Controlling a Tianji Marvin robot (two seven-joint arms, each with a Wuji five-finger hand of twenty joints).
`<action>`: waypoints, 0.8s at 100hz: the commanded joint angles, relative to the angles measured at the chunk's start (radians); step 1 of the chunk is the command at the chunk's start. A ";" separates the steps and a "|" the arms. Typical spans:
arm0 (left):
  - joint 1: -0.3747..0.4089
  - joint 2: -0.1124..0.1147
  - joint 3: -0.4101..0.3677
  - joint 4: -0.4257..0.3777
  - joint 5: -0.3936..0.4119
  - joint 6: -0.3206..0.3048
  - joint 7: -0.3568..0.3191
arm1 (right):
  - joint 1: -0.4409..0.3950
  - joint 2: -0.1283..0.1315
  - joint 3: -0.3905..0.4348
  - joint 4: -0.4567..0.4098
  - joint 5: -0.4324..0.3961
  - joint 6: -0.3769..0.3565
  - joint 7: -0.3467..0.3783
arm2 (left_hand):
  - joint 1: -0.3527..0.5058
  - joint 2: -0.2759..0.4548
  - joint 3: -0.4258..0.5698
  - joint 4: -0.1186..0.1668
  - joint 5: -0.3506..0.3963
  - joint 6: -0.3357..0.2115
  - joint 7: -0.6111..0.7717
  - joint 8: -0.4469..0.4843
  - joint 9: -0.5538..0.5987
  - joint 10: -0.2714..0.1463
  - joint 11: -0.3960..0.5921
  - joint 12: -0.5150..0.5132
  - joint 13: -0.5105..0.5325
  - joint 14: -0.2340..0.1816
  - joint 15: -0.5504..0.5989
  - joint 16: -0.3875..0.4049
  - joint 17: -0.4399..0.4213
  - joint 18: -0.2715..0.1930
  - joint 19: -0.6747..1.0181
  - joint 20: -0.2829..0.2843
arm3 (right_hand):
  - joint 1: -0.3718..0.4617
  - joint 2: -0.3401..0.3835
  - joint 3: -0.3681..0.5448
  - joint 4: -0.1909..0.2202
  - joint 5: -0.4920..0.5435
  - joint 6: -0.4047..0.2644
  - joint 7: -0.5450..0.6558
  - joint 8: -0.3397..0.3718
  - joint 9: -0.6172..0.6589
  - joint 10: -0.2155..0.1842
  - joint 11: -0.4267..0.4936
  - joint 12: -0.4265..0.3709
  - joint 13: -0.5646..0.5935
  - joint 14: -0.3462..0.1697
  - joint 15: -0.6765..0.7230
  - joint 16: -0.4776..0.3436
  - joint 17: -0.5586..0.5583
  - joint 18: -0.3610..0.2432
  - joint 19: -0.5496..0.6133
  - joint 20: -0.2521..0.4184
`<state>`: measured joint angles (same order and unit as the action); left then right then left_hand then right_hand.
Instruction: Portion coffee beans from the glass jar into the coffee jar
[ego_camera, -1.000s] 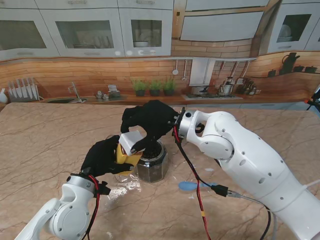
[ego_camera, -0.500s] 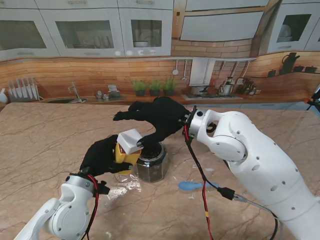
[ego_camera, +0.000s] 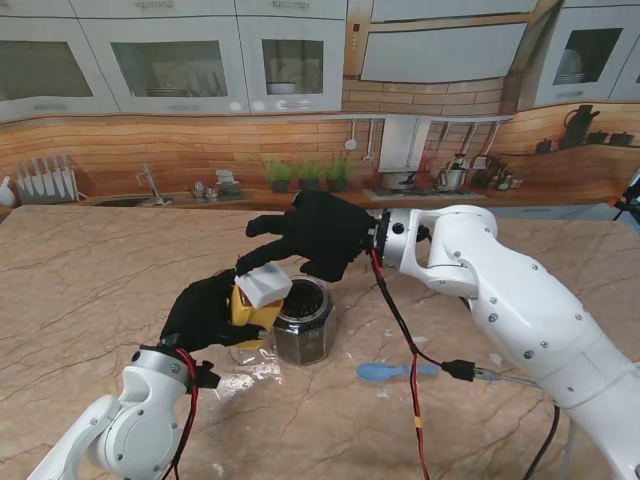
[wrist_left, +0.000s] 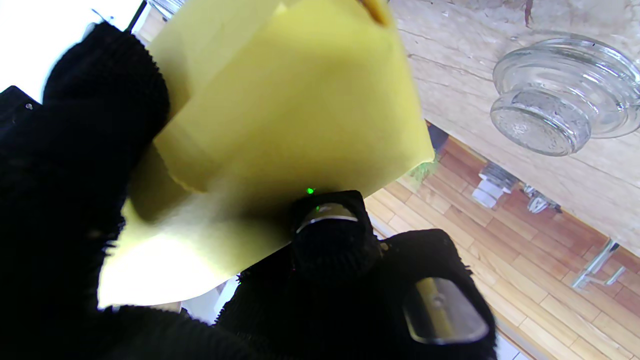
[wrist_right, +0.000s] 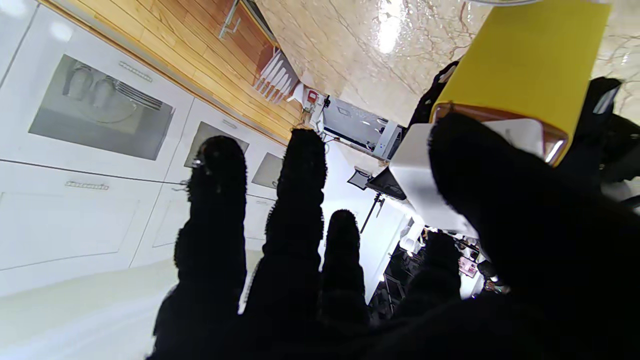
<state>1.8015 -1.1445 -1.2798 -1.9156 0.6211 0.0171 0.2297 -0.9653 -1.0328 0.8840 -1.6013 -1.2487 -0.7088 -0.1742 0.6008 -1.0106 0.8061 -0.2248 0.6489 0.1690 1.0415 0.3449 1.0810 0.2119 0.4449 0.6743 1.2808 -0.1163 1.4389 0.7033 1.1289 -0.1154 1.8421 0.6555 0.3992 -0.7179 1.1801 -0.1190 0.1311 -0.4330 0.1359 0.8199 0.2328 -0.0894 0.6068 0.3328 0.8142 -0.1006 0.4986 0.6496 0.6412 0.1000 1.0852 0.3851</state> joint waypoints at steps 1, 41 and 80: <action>0.005 -0.003 0.001 -0.004 -0.003 0.001 -0.005 | 0.007 -0.008 -0.012 0.009 -0.005 -0.007 -0.016 | 0.200 0.145 0.324 0.170 0.117 -0.241 0.221 0.062 0.152 -0.072 0.111 0.060 -0.005 0.072 -0.008 -0.003 -0.021 -0.110 0.212 -0.001 | 0.004 -0.042 0.036 -0.037 0.012 -0.011 0.015 0.028 -0.043 -0.010 0.037 -0.004 0.011 -0.024 0.016 -0.007 0.015 -0.011 0.011 -0.007; 0.003 -0.003 0.001 -0.003 -0.002 0.002 -0.006 | 0.058 -0.035 -0.104 0.069 0.060 -0.004 -0.064 | 0.202 0.145 0.324 0.170 0.117 -0.241 0.221 0.062 0.152 -0.072 0.111 0.059 -0.005 0.074 -0.006 -0.003 -0.021 -0.108 0.213 -0.001 | 0.026 -0.022 0.045 -0.041 0.239 -0.034 0.139 0.123 -0.047 -0.109 0.245 0.072 0.069 -0.059 0.044 -0.007 0.067 -0.049 0.014 -0.013; 0.006 -0.004 -0.002 -0.003 -0.003 0.000 -0.002 | 0.017 -0.040 -0.065 0.022 0.184 0.013 0.102 | 0.202 0.144 0.324 0.169 0.118 -0.241 0.222 0.062 0.153 -0.072 0.111 0.059 -0.005 0.073 -0.006 -0.003 -0.021 -0.110 0.213 -0.001 | -0.245 0.183 -0.249 -0.052 0.425 -0.003 0.721 -0.131 0.190 -0.107 0.200 0.165 0.149 -0.021 0.010 0.042 0.045 0.025 -0.001 0.025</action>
<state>1.8002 -1.1442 -1.2793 -1.9152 0.6215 0.0163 0.2254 -0.9348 -1.0725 0.8235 -1.5582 -1.0665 -0.7103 -0.0818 0.6008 -1.0213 0.8056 -0.2249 0.6531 0.1549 1.0415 0.3447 1.0819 0.2117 0.4450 0.6743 1.2808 -0.1141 1.4393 0.7033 1.1289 -0.1129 1.8421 0.6555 0.2083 -0.6919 0.9611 -0.2377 0.4117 -0.3503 0.6052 0.6610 0.4051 -0.2228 0.8299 0.4819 0.9509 -0.1528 0.5146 0.6750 0.7021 0.0955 1.0838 0.3891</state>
